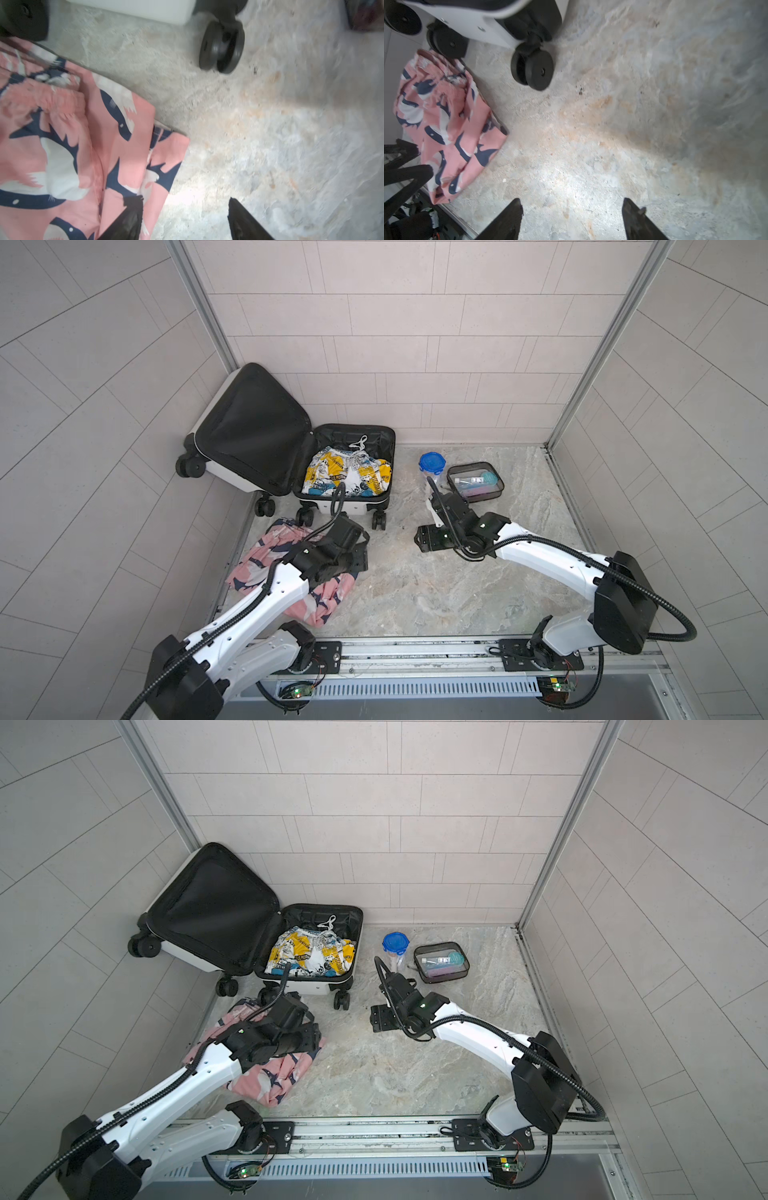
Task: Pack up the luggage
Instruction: 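Move the left gripper down to the pink shorts while the right gripper withdraws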
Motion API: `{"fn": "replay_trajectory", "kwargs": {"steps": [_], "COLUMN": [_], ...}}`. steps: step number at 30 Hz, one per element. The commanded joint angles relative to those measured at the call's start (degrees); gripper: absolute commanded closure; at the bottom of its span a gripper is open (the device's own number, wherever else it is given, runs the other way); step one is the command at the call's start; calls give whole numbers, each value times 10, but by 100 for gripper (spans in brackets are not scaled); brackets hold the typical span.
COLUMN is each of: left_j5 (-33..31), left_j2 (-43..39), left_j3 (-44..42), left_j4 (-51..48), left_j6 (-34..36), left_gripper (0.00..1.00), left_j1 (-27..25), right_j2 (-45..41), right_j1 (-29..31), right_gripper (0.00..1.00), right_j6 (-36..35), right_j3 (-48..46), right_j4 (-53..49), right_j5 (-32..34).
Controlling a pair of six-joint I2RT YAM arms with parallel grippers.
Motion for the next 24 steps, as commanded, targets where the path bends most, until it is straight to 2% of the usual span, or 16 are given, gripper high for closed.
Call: {"fn": "replay_trajectory", "kwargs": {"steps": [1,4,12,19,22,24], "left_j5": [-91,-86,-121,-159,-165,-167], "left_j2": [25,77,159,194,204,212], "left_j3": [-29,-53,-59,-71,-69,-69], "left_j4": [-4,38,69,62,62,62], "left_j6": [-76,-83,-76,-95,-89,-85], "left_gripper": [33,41,42,47,53,62], "left_j1": [-52,-66,-79,-78,-77,-74], "right_j2": [-37,-59,-106,-114,-113,-112], "right_j1": [0,0,0,0,0,0], "right_gripper": [22,22,20,20,20,20], "right_j6": [38,52,53,55,54,54], "right_j3": [-54,-80,-91,-88,-86,-84], "right_j4": [36,43,11,2,-1,-2], "right_j5": [12,15,44,50,51,53]}}
